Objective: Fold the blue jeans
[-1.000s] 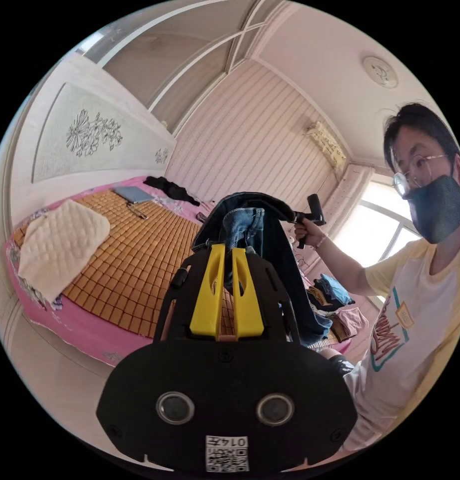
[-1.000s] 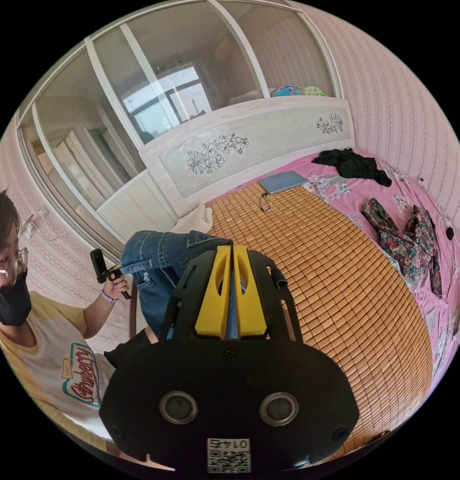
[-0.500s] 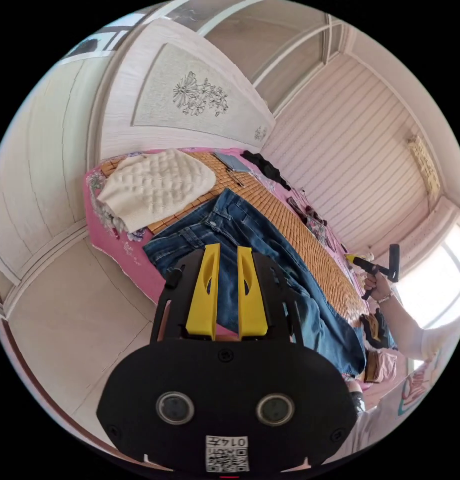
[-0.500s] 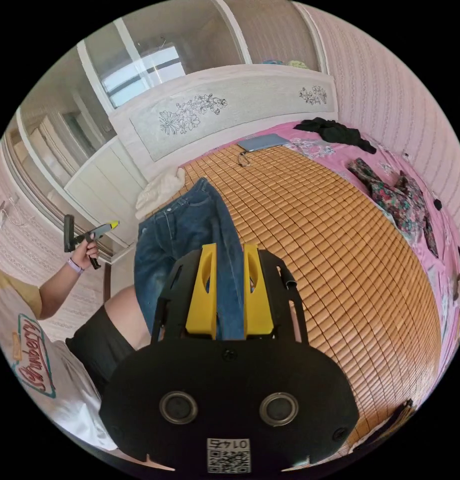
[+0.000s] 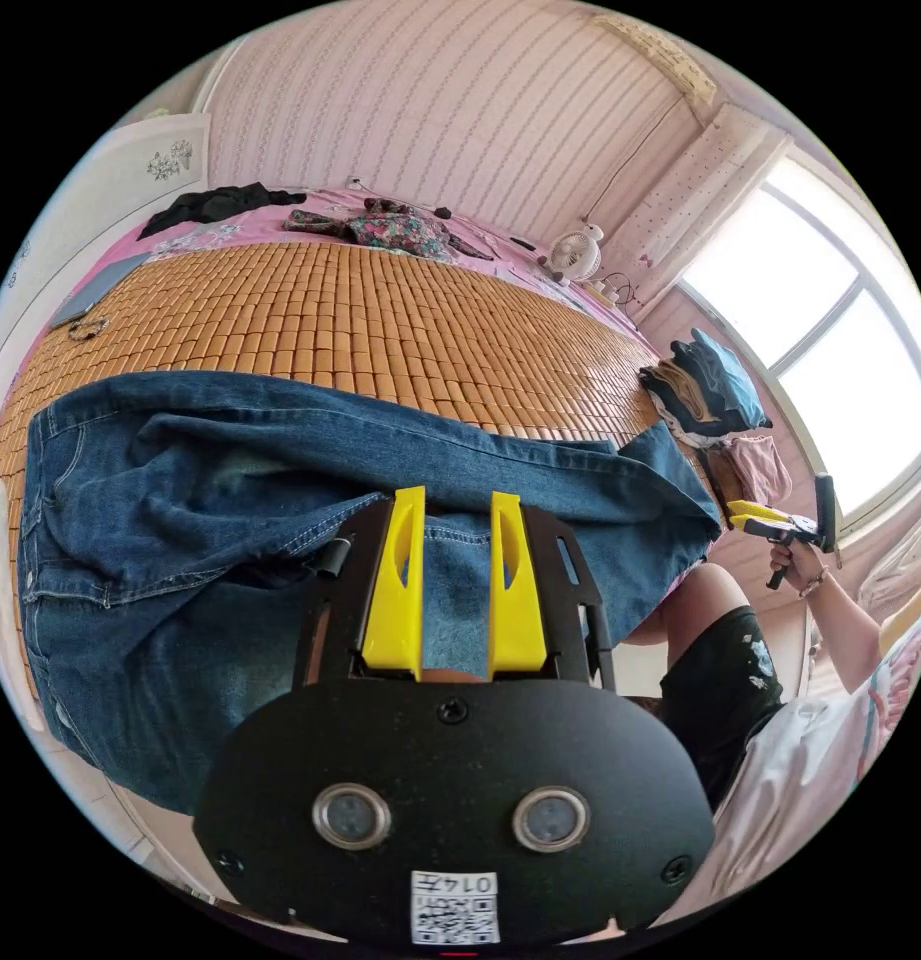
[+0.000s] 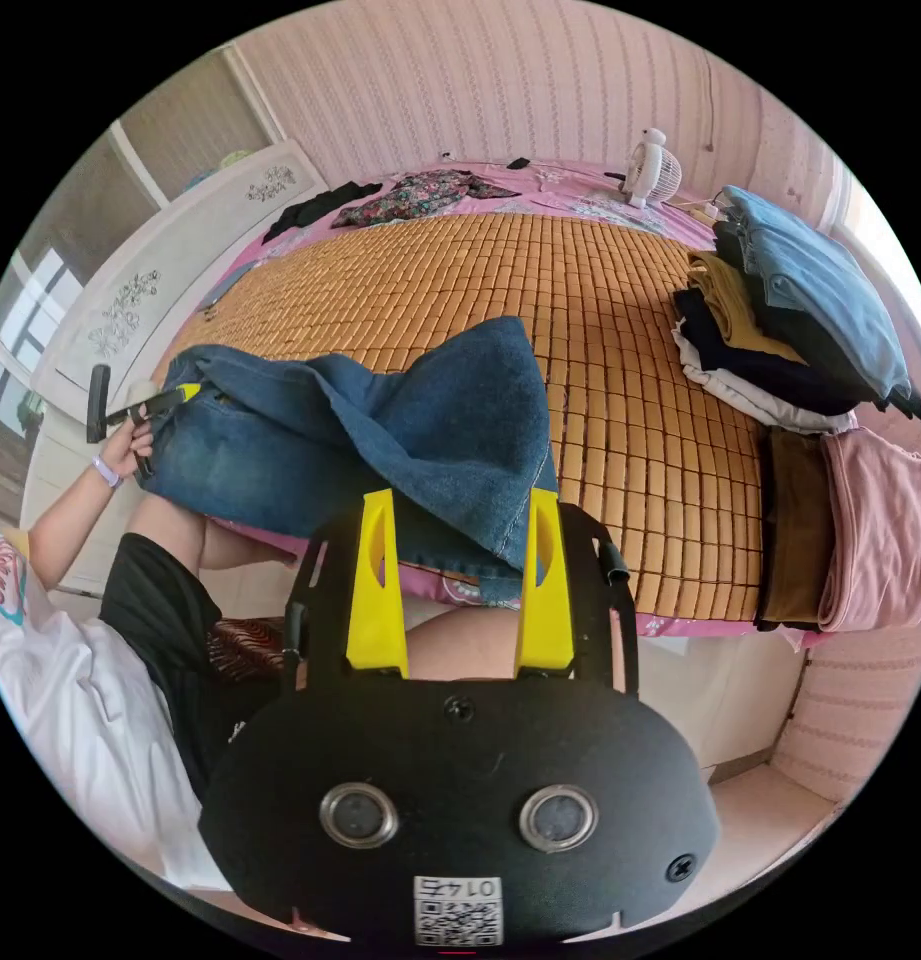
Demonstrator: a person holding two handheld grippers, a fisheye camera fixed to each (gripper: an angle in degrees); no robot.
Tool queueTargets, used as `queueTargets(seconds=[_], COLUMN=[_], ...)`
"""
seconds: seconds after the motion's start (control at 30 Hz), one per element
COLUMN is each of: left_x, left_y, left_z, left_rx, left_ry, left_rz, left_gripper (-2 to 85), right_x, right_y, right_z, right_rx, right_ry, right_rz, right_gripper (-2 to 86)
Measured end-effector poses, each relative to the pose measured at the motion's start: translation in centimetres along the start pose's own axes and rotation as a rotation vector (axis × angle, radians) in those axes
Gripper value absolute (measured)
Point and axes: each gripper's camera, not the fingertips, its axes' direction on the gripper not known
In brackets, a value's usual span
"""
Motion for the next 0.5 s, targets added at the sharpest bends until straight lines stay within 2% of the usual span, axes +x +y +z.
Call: queueTargets(seconds=[0.1, 0.27, 0.4, 0.5], left_x=[1.3, 2.5, 3.2, 3.5], left_y=[-2.5, -4.4, -5.1, -5.7], left_z=[4.6, 9.1, 10.0, 8.1], left_rx=[-0.101, -0.192, -0.168, -0.051], left_ry=[-0.097, -0.224, -0.198, -0.125], left_rz=[0.022, 0.054, 0.056, 0.035], left_gripper=[8.1, 7.2, 7.8, 8.2], right_x=[-0.2, 2.1, 1.3, 0.8], right_y=[-0.3, -1.7, -6.4, -12.6], right_z=[1.2, -4.7, -14.3, -17.8], right_rx=[-0.057, 0.106, 0.233, 0.257], right_ry=[0.128, -0.018, -0.086, 0.007], right_rz=[-0.002, 0.077, -0.119, -0.245], right_gripper=[8.6, 5.1, 2.0, 3.2])
